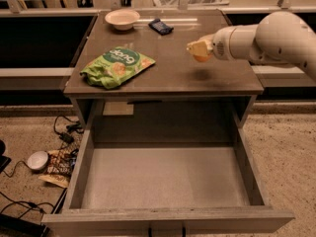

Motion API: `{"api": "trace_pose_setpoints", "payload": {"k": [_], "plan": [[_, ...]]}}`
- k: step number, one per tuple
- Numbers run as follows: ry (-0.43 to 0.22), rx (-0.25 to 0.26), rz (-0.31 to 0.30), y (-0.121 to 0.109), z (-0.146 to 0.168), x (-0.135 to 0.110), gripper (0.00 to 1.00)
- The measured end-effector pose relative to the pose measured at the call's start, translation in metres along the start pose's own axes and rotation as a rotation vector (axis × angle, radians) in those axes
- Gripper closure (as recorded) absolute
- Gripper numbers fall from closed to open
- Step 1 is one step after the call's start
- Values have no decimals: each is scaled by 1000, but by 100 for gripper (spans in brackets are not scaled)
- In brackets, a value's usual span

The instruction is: Pick orange from top drawer and place on counter

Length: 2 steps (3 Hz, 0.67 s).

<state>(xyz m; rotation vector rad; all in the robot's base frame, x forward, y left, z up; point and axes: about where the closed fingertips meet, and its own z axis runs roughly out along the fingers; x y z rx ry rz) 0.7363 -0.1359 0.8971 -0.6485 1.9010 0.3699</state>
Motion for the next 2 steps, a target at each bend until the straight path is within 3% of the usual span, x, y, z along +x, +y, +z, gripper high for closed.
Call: {"api": "trace_pose_setpoints", "payload": {"k": [1,2], "plan": [[24,41,39,3,0,31,100],[30,35,40,7,3,35,82]]}}
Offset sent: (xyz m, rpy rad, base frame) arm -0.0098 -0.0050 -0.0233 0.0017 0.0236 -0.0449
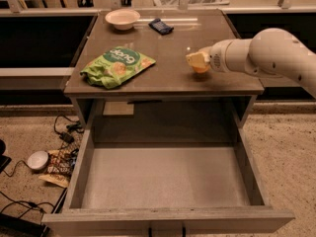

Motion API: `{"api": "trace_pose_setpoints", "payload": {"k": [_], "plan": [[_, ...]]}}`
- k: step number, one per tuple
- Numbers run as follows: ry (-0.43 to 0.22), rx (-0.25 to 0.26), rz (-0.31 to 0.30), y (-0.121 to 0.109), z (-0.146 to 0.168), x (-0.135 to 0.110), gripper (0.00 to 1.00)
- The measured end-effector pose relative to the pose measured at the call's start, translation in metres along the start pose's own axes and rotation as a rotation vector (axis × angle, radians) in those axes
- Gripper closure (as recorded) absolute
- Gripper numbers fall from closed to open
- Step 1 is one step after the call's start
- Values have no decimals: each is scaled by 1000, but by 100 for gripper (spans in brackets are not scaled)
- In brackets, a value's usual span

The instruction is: Pick orange from top drawer and place on counter

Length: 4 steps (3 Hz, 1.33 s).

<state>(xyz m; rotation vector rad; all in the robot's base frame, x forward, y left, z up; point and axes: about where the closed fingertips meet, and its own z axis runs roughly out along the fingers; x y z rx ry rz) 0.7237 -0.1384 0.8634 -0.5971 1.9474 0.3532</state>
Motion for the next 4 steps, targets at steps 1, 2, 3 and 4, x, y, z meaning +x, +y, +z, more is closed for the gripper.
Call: {"api": "trace_pose_setpoints", "payload": {"k": [1,2,3,4], "plan": [[1,-3,0,2,1,1,59],[2,-7,-1,4,3,0,28],[2,-10,-2,6,5,0,4],[2,-11,-2,7,5,0,0]]}}
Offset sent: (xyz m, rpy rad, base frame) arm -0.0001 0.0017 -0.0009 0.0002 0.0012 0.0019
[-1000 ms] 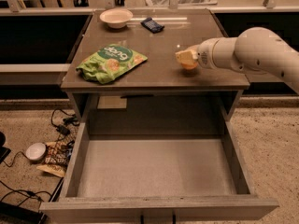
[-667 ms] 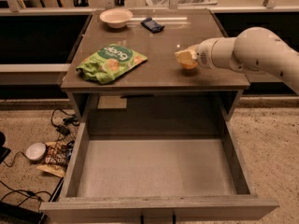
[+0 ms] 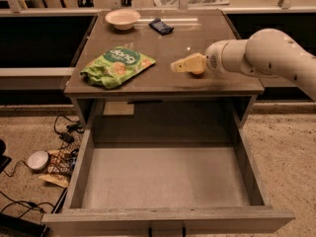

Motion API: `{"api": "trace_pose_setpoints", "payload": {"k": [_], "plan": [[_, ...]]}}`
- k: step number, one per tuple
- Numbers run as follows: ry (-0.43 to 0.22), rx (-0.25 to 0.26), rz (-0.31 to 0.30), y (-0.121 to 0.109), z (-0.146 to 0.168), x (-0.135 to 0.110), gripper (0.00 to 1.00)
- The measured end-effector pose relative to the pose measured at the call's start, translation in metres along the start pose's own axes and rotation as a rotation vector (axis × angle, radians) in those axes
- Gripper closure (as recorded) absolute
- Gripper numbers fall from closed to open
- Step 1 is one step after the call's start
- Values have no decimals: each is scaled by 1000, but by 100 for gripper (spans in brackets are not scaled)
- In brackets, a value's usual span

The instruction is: Pick orange from top drawer and place on counter

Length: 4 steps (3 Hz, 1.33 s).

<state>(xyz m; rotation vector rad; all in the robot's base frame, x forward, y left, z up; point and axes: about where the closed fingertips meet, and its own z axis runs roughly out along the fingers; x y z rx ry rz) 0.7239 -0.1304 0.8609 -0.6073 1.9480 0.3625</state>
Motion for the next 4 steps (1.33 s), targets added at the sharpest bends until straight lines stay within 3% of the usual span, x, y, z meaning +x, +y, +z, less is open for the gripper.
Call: {"api": "trace_pose_setpoints", "payload": {"k": [1,2,3,4], "plan": [[0,0,0,0,0,0,0],[15,-7,-39,6,-4,-17,0],[22,-12,-112,-3,-39,-54,0],[52,-7,-210,-16,-102,-89,0]]}}
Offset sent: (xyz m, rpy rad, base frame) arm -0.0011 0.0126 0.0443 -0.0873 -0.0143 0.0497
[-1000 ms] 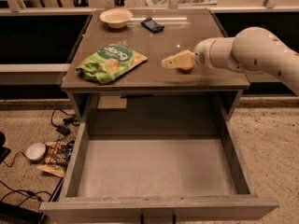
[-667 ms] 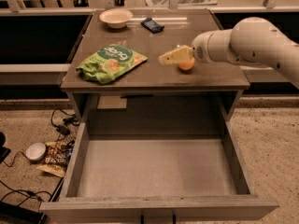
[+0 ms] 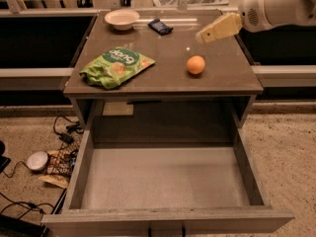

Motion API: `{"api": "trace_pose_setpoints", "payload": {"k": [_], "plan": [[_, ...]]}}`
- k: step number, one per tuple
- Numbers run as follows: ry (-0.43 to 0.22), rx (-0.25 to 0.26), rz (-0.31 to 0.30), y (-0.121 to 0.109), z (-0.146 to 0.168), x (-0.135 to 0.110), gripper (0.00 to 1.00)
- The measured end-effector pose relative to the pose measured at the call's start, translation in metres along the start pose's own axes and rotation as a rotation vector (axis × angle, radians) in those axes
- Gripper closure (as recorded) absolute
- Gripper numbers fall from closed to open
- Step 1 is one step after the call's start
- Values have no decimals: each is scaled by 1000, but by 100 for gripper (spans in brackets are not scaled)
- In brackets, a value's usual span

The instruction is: Pick orange from top drawer and place on counter

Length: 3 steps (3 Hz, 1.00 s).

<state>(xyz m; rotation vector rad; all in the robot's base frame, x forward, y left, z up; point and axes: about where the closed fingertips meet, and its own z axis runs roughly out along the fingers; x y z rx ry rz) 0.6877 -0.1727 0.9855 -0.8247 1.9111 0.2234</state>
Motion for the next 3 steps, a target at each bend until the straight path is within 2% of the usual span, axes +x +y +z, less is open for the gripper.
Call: {"api": "trace_pose_setpoints", "payload": {"k": [1,2,3], "plan": [[26,-4,-54,2,-76,-8,0],[38,5,-65,15,-154,10,0],[17,0,-91,41,-200,23,0]]}}
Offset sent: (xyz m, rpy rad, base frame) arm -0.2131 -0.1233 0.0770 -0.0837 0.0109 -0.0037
